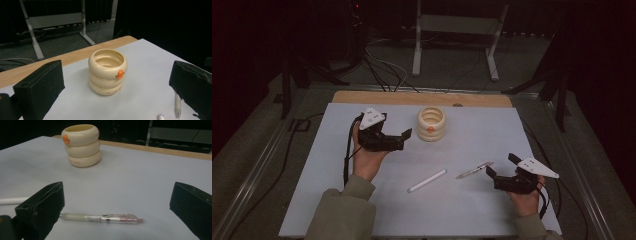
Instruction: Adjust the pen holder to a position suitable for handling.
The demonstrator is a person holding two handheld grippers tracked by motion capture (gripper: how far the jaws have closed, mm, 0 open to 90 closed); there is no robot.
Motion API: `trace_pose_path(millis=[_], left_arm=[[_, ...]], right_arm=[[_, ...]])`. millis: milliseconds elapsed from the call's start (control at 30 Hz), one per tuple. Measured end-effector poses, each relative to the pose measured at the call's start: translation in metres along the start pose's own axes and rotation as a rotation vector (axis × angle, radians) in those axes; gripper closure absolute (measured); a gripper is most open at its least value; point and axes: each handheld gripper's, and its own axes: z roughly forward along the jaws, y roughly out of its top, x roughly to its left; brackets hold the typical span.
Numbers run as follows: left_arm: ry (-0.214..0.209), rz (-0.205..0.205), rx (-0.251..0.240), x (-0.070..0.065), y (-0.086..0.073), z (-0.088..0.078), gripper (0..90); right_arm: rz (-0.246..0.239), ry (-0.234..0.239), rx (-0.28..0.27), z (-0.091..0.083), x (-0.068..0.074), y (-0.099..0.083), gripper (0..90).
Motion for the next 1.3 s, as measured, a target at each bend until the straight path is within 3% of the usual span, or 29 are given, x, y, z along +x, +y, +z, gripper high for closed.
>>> trace_pose_path(millis=[133,300,867,1100,1300], left_arm=[[-0.018,-0.015,-0.009,0.001,0.004,0.009,0.3],[-0.006,0.002,-0.014,0.0,0.007,0.019,0.3],[0.033,0.0,0.016,-0.006,0.023,0.06,0.3],[0.062,0.001,0.046,-0.008,0.025,0.082,0.3],[0.093,-0.016,0.078,-0.002,0.024,0.099,0.3]], right_arm=[[-0.002,0.001,0.005,0.001,0.001,0.0,0.3],[-0.006,0.0,0.004,0.0,0.001,0.0,0.3],[-0.003,0.0,0.002,-0.001,0.001,0.0,0.3],[-0.008,0.0,0.002,0.0,0.0,0.0,0.3],[-0.017,0.004,0.008,0.001,0.001,0.0,0.3]])
